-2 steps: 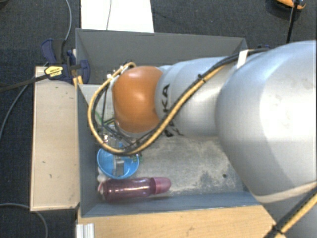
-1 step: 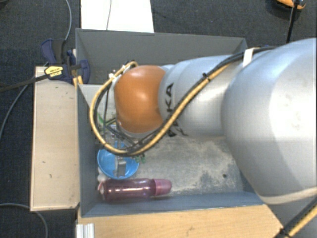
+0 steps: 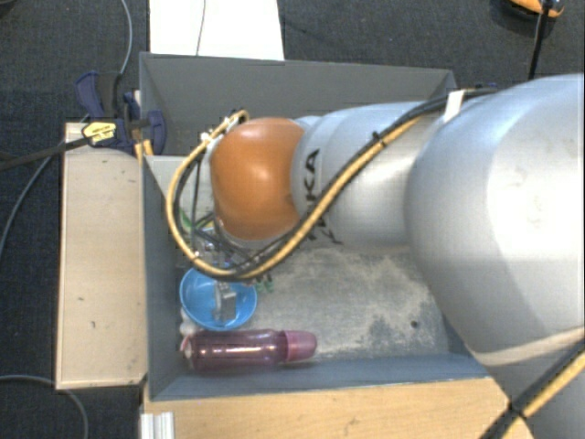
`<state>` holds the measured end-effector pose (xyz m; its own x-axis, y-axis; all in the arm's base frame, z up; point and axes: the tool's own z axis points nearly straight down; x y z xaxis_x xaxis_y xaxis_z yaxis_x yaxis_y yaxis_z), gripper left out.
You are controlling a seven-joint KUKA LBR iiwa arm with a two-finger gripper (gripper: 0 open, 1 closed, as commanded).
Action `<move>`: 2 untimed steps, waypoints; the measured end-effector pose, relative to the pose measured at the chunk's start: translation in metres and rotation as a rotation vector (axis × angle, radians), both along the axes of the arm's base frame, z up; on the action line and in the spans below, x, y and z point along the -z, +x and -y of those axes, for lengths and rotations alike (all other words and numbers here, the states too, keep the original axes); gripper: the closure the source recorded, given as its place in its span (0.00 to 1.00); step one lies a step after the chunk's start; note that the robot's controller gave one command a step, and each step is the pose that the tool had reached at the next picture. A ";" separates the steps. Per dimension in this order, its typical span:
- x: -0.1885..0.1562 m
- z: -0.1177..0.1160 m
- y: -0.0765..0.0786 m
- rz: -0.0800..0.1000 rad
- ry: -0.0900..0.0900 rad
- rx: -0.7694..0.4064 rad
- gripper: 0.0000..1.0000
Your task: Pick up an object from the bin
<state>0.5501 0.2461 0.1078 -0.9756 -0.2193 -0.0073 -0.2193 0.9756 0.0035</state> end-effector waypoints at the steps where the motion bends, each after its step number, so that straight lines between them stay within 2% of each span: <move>1: 0.021 -0.015 0.005 0.021 0.020 -0.151 0.00; 2: 0.003 -0.006 0.007 0.003 0.002 -0.188 1.00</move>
Offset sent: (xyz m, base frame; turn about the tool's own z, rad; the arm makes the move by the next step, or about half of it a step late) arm 0.0149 0.0040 -0.0378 -0.2373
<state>0.5574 0.2516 0.1048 -0.9176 -0.3974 -0.0110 -0.3975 0.9176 0.0046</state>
